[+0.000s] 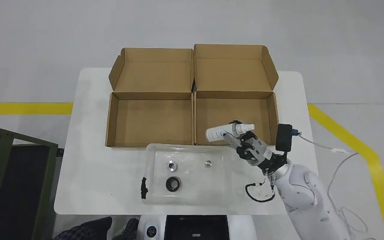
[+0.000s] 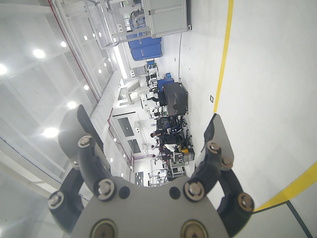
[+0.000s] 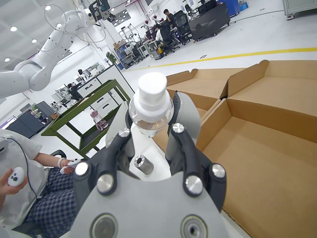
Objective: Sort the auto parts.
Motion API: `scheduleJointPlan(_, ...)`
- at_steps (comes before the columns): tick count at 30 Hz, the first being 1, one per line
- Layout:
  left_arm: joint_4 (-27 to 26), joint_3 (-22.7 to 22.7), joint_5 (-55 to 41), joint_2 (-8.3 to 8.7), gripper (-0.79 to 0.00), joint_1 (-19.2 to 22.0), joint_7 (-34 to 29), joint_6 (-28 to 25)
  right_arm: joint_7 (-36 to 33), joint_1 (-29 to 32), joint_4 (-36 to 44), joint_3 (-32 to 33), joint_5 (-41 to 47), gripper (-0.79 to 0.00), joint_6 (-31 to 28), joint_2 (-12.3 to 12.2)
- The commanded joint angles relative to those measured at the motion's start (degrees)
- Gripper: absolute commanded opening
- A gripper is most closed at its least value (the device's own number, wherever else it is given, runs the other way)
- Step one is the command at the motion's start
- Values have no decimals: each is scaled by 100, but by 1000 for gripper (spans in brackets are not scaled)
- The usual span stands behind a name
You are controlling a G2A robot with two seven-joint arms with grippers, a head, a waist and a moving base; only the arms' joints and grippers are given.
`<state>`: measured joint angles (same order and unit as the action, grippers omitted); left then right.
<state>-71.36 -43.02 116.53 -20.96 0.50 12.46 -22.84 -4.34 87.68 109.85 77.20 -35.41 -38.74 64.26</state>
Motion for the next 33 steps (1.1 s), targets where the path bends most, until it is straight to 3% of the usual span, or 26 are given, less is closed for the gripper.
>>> scheduleJointPlan(1,0,0,0,0,0,0,0,0,2,3,-4,14,52,-785,4,0)
scheduleJointPlan(6,0,0,0,0,0,0,0,0,0,0,12,38,107,-785,71,4)
scheduleJointPlan(16,0,0,0,0,0,0,0,0,7,-221,138,-111,-652,-785,783,50)
scheduleJointPlan(26,0,0,0,0,0,0,0,0,-172,-963,-111,-638,-1813,-785,1922,165)
scheduleJointPlan(33,0,0,0,0,0,0,0,0,-533,-1590,-519,-1007,-2163,-785,2380,259)
